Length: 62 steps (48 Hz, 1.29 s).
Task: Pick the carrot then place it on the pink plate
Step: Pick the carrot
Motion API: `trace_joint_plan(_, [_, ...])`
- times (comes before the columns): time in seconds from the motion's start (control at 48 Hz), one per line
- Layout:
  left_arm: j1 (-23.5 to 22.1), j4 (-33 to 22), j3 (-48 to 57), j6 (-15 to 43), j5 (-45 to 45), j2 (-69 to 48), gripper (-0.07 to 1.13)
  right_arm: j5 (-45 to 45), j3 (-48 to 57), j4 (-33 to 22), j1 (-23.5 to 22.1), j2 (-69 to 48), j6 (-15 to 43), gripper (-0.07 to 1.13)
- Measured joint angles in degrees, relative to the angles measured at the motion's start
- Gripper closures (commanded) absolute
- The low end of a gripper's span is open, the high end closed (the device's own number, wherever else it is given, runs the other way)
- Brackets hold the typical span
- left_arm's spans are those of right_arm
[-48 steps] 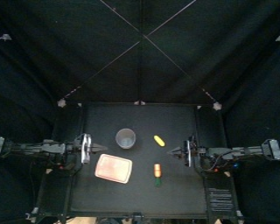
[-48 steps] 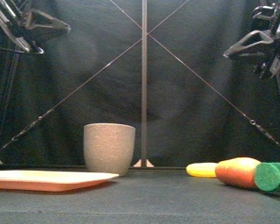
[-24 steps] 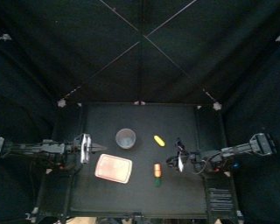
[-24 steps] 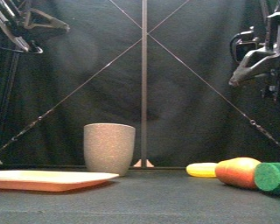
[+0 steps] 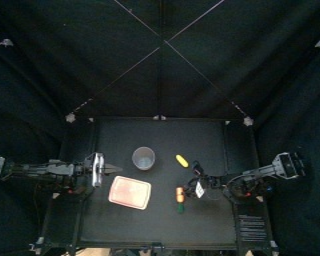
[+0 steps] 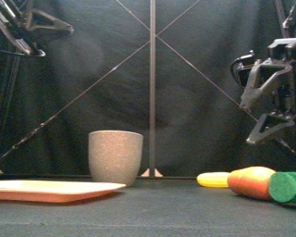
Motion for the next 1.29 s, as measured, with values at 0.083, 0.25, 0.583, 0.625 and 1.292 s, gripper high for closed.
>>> trace_joint_plan(0.083, [0.00, 0.09, 0.00, 0.00, 0.00, 0.00, 1.09, 1.32, -0.97, 1.05, 0.00, 3.25, 0.00, 0.06])
trace_joint_plan(0.25, [-0.09, 0.09, 0.09, 0.00, 0.09, 0.00, 1.09, 4.13, -3.43, 2.11, 0.09, 8.70, 0.00, 0.06])
trace_joint_plan(0.583, [-0.26, 0.09, 0.09, 0.00, 0.53, 0.00, 1.08, 6.86, -9.58, 2.29, 0.00, 15.82, 0.09, 0.06])
trace_joint_plan(0.625, [-0.26, 0.09, 0.09, 0.00, 0.70, 0.00, 1.09, 7.56, -9.93, 2.29, 0.00, 16.52, 0.09, 0.06])
trace_joint_plan(1.292, [-0.35, 0.09, 0.09, -0.09, 1.32, 0.00, 1.09, 13.97, -17.93, 0.26, 0.18, 24.43, 0.00, 0.39])
